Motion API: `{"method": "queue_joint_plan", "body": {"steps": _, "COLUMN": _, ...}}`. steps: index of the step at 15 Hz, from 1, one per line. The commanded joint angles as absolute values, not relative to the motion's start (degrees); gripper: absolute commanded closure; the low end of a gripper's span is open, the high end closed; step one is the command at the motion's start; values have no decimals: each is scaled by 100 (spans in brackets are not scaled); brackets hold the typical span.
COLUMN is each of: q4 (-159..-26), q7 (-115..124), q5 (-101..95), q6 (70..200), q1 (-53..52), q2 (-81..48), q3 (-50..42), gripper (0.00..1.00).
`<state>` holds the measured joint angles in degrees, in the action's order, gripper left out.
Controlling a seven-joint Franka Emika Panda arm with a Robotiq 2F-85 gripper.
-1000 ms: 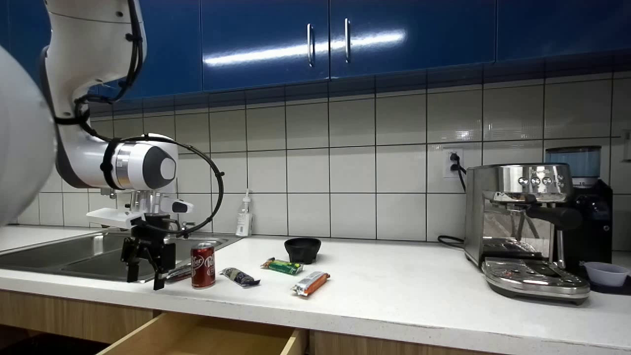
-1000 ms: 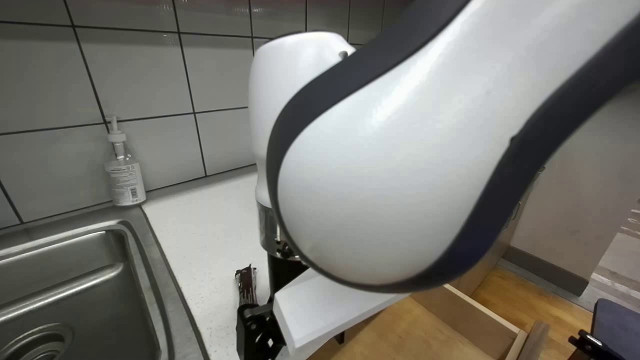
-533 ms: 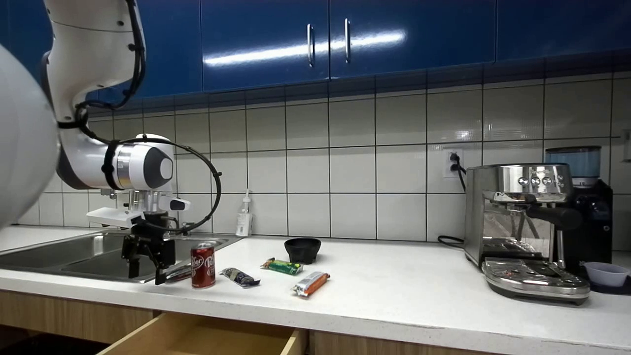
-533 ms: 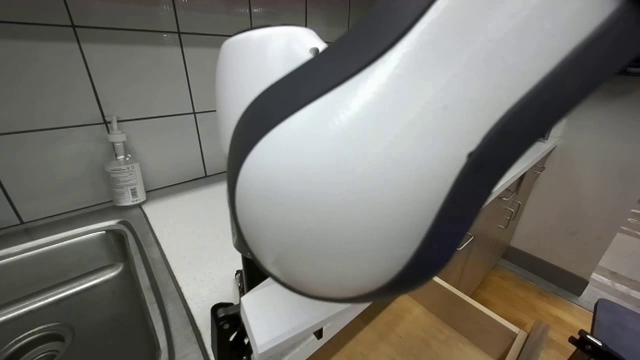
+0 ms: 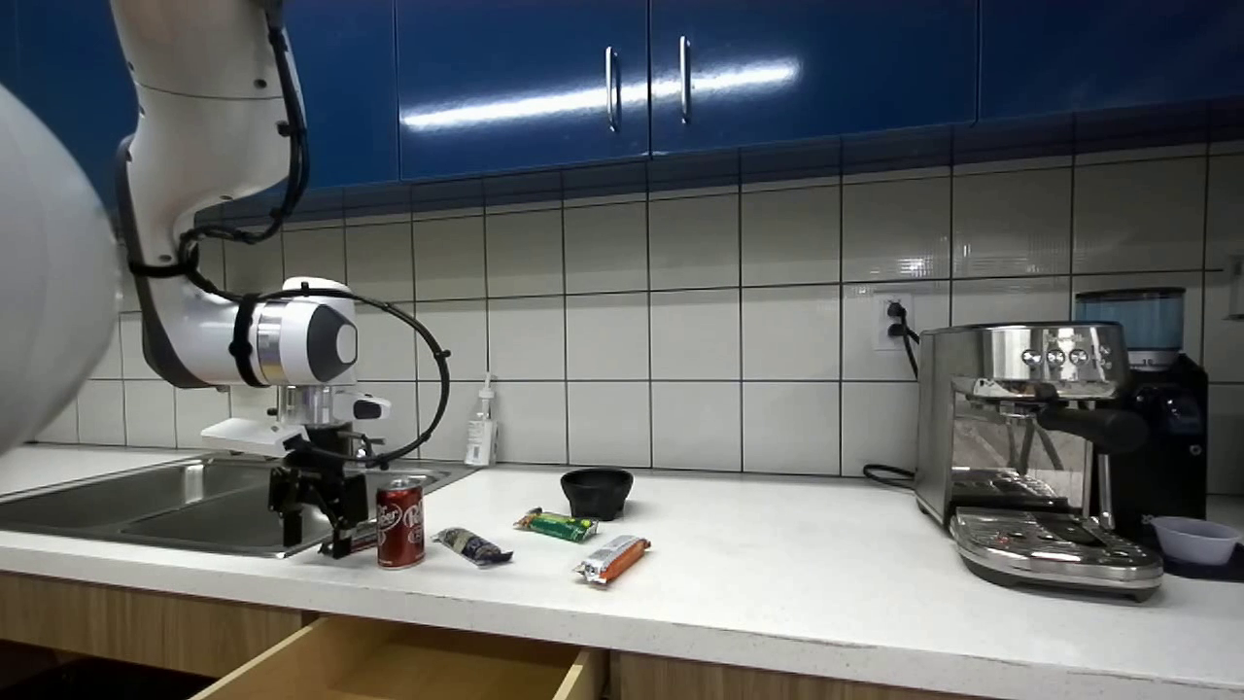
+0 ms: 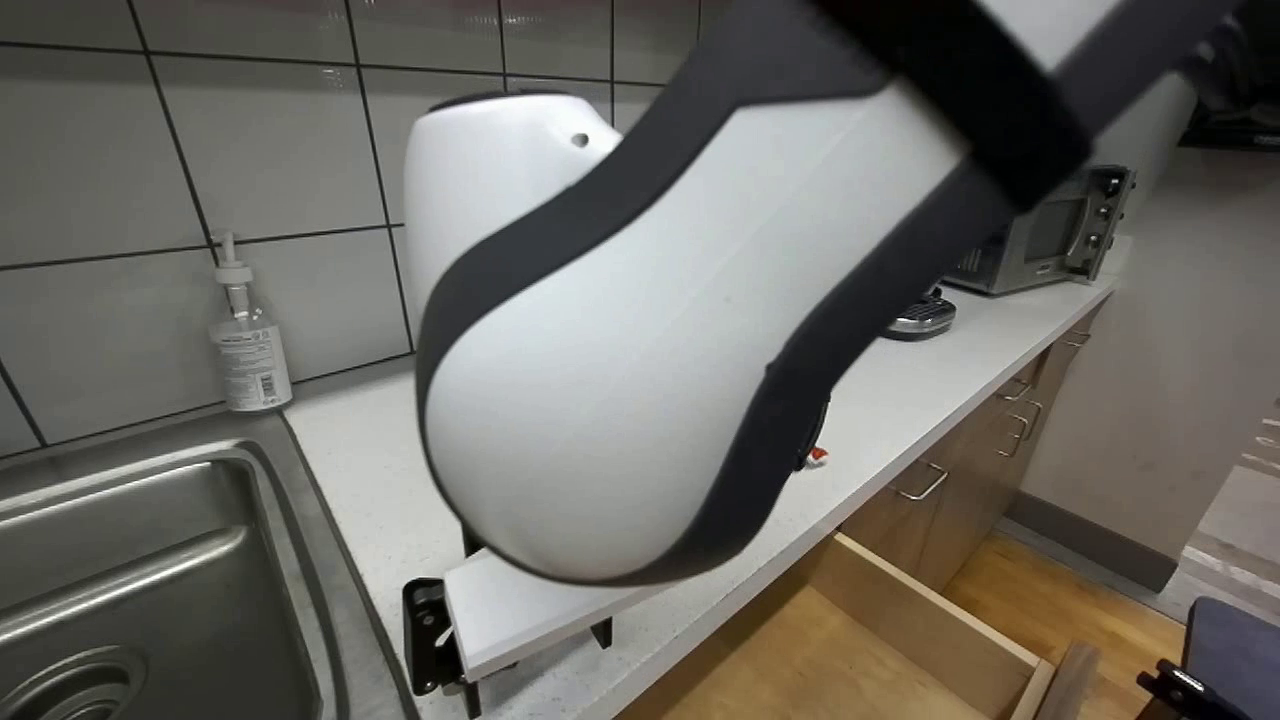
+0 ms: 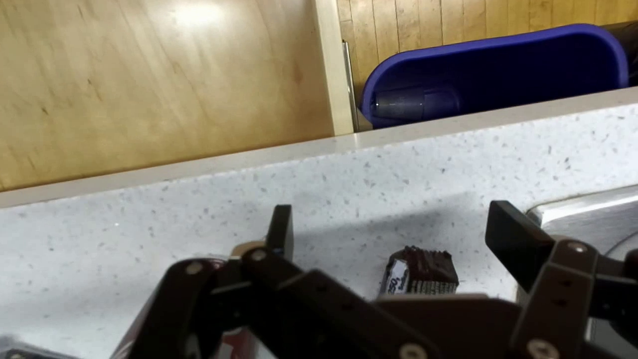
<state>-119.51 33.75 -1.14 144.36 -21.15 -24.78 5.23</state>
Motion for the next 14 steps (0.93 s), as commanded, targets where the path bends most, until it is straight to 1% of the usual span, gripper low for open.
{"method": "queue_joint_plan", "body": {"steps": 1, "q4": -11601, "q7": 3530, "q5": -222, "q6": 14433, "q1": -2234, "q2": -2703, "q3": 445, "gripper": 0}}
{"method": "queue_joint_plan", "body": {"steps": 14, "q4": -10951, "q7": 3823, "q5": -551, "q6": 14206, "q1": -2582, "q2": -3000, "q3": 198, "gripper": 0}}
